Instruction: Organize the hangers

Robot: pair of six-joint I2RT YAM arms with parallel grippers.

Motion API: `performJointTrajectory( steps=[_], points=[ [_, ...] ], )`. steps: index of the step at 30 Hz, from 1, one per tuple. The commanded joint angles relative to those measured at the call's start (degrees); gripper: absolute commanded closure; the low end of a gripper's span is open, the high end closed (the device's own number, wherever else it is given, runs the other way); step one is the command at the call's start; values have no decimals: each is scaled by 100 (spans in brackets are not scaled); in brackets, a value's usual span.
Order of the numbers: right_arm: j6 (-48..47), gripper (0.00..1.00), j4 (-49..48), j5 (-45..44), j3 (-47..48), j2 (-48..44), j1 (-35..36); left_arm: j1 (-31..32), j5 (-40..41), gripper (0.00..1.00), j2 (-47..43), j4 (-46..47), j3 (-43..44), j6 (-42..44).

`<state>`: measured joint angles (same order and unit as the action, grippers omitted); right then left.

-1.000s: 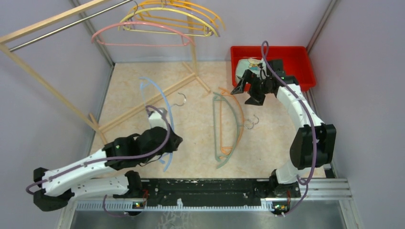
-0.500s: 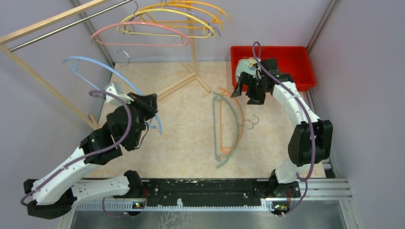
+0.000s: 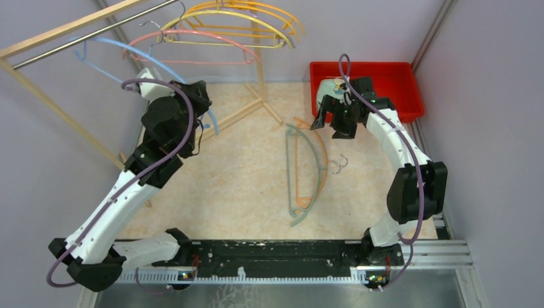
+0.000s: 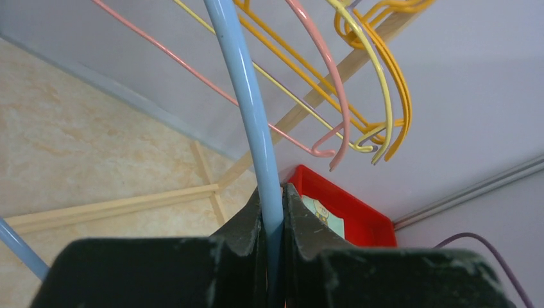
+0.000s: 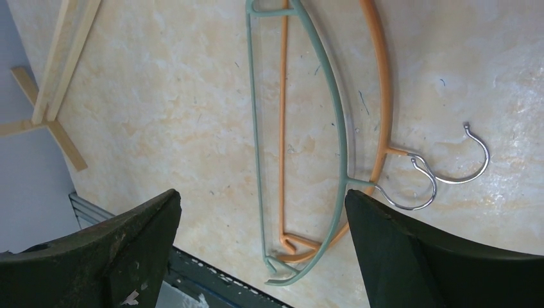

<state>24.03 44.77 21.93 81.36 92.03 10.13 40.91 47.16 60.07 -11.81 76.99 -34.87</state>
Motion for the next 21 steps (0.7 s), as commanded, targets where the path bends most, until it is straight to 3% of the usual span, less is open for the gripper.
performJointTrajectory(
  steps=[1,13,21],
  points=[
    [-61,1,-129,55,367,-38,50,-503,-1213,100,253,605,266,70],
    [-74,1,-100,93,512,156,46,-1717,-2626,100,658,1462,81,-545],
    [-36,1,-54,7,664,219,50,-2105,-2981,100,1071,1558,217,-749]
  ],
)
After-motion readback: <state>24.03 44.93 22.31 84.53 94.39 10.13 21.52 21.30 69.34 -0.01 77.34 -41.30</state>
